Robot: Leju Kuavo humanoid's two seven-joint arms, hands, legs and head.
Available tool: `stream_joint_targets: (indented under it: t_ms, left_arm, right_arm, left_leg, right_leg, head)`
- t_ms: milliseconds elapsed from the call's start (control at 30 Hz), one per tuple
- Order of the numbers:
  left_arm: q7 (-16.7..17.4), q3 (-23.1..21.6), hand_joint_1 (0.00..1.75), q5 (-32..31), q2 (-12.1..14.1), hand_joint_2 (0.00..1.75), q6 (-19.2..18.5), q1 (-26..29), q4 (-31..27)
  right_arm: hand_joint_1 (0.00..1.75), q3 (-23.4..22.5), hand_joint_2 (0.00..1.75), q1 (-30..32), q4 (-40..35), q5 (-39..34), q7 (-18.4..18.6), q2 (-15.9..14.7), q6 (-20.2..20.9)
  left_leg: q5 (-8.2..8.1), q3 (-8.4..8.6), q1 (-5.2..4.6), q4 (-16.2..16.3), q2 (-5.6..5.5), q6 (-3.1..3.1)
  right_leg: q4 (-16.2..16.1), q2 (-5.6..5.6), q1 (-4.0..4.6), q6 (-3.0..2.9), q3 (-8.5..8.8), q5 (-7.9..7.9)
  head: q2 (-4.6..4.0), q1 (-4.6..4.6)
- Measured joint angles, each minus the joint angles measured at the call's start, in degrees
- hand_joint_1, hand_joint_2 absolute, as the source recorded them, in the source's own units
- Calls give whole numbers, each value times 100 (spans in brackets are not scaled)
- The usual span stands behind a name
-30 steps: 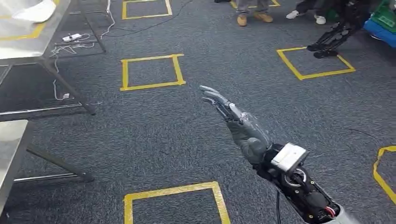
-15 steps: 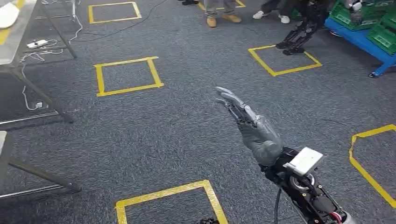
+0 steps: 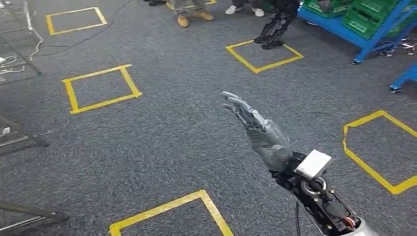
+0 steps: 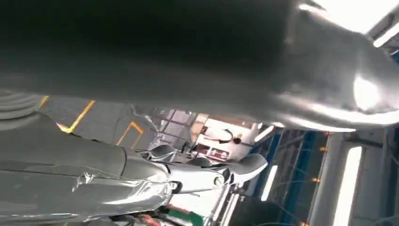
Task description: Take the parts from the cabinet and place them on the table.
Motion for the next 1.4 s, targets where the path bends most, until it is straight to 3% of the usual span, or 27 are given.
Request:
stream_joint_targets:
  t_ms: [33, 100, 133, 167, 300, 333, 367, 400, 467, 500, 533, 600, 633, 667, 700, 800, 833, 867, 933, 1000, 1033, 1100, 1133, 1167, 1200, 1333, 1400]
  left_arm:
    - [7, 0, 0, 2, 11, 0, 0, 15, 0]
    - [7, 0, 0, 0, 33, 0, 0, 17, 0]
    - [7, 0, 0, 0, 50, 0, 0, 13, 0]
    - [7, 0, 0, 0, 63, 0, 0, 11, 0]
    - [7, 0, 0, 0, 68, 0, 0, -17, 0]
    - [7, 0, 0, 0, 61, 0, 0, -21, 0]
    - [4, 0, 0, 0, 66, 0, 2, -20, 0]
    - [7, 0, 0, 0, 70, 0, 2, -15, 0]
    - [4, 0, 0, 0, 76, 0, 2, 1, 0]
    - [7, 0, 0, 0, 81, 0, 2, 4, 0]
    - [7, 0, 0, 0, 81, 0, 2, 4, 0]
    - [7, 0, 0, 0, 79, 0, 0, -2, 0]
    - [7, 0, 0, -4, 72, 0, 0, -2, 0]
    - [30, -2, 0, -19, 77, 0, 0, 0, 0]
    - [59, -5, 0, -30, 76, 0, 2, -6, 0]
    - [228, -20, 0, -76, 74, 0, 0, -14, 0]
    - [278, -22, 0, -81, 74, 0, 0, -22, 0]
    - [330, -24, 0, -83, 74, 0, -2, -27, 0]
    - [415, -26, 0, -96, 79, 0, -9, -28, 0]
    - [426, -31, 0, -124, 83, 0, -9, -4, 0]
    - [409, -31, 0, -140, 85, 0, -9, 9, 0]
    - [306, -31, 0, -188, 85, 0, 2, 13, 0]
    - [190, -33, 0, -229, 90, 0, 20, 7, 0]
    - [122, -37, 0, -247, 103, 0, 28, 6, 0]
    - [81, -46, 0, -266, 107, 0, 28, -7, 0]
    - [164, -90, 0, -286, 83, 0, 20, -25, 0]
    - [225, -110, 0, -293, 90, 0, 13, -19, 0]
  right_arm:
    - [0, 0, 0, 0, 18, 0, 0, 0, 0]
    - [0, 2, 0, -1, 41, 0, 0, 4, 0]
    - [0, 2, 0, -1, 48, 0, -2, 13, -2]
    - [0, 2, 0, -6, 59, 0, -4, 17, 0]
    - [0, 2, 0, 0, 83, 0, -4, 20, 0]
    - [0, 0, 0, 11, 83, 0, -4, 20, 0]
    - [0, -2, 0, -3, 83, 0, -9, 20, 0]
    - [0, -2, 0, -6, 85, 0, -11, 20, 0]
    - [0, 4, 0, 4, 109, 0, -9, 24, 0]
    - [0, 2, 0, 6, 123, 0, -9, 24, 0]
    - [0, 0, 0, 7, 133, 0, -9, 24, 0]
    - [0, 0, 0, 5, 138, 0, -8, 24, 0]
    - [0, 0, 0, 2, 138, 0, -9, 24, 0]
    - [0, 0, 0, -3, 142, -13, -11, 24, -2]
    - [0, 2, 0, -3, 153, -41, -11, 26, -9]
    - [0, 4, 0, 22, 179, -111, -20, 28, -26]
    - [0, 4, 0, 35, 181, -111, -26, 28, -26]
    - [0, 4, 0, 32, 190, -111, -50, 28, -37]
    - [0, 4, 0, 39, 225, -122, -61, 68, -39]
    - [0, 6, 0, 59, 256, -162, -72, 76, -13]
    - [0, 7, 0, 80, 271, -173, -70, 76, -7]
    - [0, 9, 0, 101, 278, -170, -61, 79, 0]
    - [0, 11, 0, 99, 278, -166, -59, 79, 0]
    - [0, 11, 0, 99, 278, -164, -57, 79, 0]
    - [0, 13, 0, 96, 278, -164, -46, 79, 0]
    - [0, 19, 0, 94, 275, -101, -41, 79, 0]
    - [0, 17, 0, 71, 275, -85, -41, 79, 0]
  left_leg:
    - [178, 49, 0, -170, -3, 14]
    - [779, 493, 6, -1216, -75, 55]
    - [1012, 721, 16, -1738, -237, 78]
    - [999, 816, 15, -1995, -464, 101]
    - [1030, 825, 1, -2027, -228, 178]
    - [1051, 849, 24, -2077, -141, 210]
    - [1048, 861, 22, -2094, -114, 238]
    - [1047, 861, 15, -2093, -53, 247]
    - [1036, 859, 3, -2089, 68, 256]
    - [1030, 861, 2, -2088, 130, 254]
    - [1023, 870, 2, -2087, 181, 248]
    - [1001, 903, 5, -2087, 267, 221]
    - [982, 934, 5, -2085, 314, 199]
    - [962, 953, -26, -2080, 349, 168]
    - [951, 945, -44, -2056, 385, 149]
    - [940, 981, -33, -2072, 536, 82]
    - [883, 970, -15, -2034, 494, 32]
    - [750, 908, 7, -1847, 268, 15]
    - [259, 440, 7, -884, 51, 1]
    - [20, 1, 0, -60, 8, 4]
    - [122, -33, -1, -59, 6, 17]
    - [624, 281, -3, -824, -30, 67]
    - [914, 548, -2, -1412, -140, 101]
    - [1071, 746, -1, -1855, -407, 132]
    - [1028, 795, 13, -2021, -510, 134]
    - [1065, 822, 15, -2070, -237, 198]
    - [1072, 843, 6, -2098, -120, 221]
  right_leg:
    - [2, 75, 0, 1, 10, 0]
    - [12, 216, -1, 9, 35, -6]
    - [21, 267, -3, 18, 39, -11]
    - [53, 324, 37, 45, 3, -28]
    - [40, 524, 2, 177, -59, -4]
    - [130, 375, -17, 186, -67, -74]
    - [376, 113, 8, 212, -177, -258]
    - [812, -27, 2, 245, -386, -513]
    - [1837, -102, -26, 285, -866, -942]
    - [2064, -107, -41, 299, -974, -969]
    - [1942, -117, -46, 302, -919, -842]
    - [1027, -189, -44, 282, -452, -355]
    - [437, -308, -40, 264, -137, -104]
    - [75, -561, 5, 236, 34, -114]
    - [61, -489, 27, 167, 19, -88]
    - [67, -310, 51, 90, -14, -77]
    - [18, -257, 10, 41, 28, -44]
    - [18, -212, 11, 28, 25, -38]
    - [18, -129, 16, -17, 5, -26]
    - [21, 0, 30, -28, -7, -20]
    - [21, 67, 31, -28, 0, -20]
    - [26, 212, 31, -26, 18, -20]
    - [28, 273, 30, -22, 29, -22]
    - [29, 317, 16, -16, 23, -23]
    - [67, 374, 58, 20, -15, -41]
    - [62, 559, 19, 141, -76, -22]
    - [514, 68, 30, 185, -275, -361]
  head:
    - [0, -4]
    - [0, -24]
    - [0, -33]
    - [0, -46]
    - [0, -17]
    - [0, -15]
    - [0, 37]
    - [0, 81]
    - [0, 111]
    - [0, 118]
    - [0, 127]
    - [0, 166]
    - [0, 188]
    - [0, 214]
    - [0, 199]
    - [0, 127]
    - [0, 129]
    - [0, 103]
    - [0, 15]
    - [0, -6]
    - [0, -9]
    - [0, -20]
    - [0, -24]
    - [0, -35]
    - [0, -37]
    - [0, -30]
    - [0, 75]
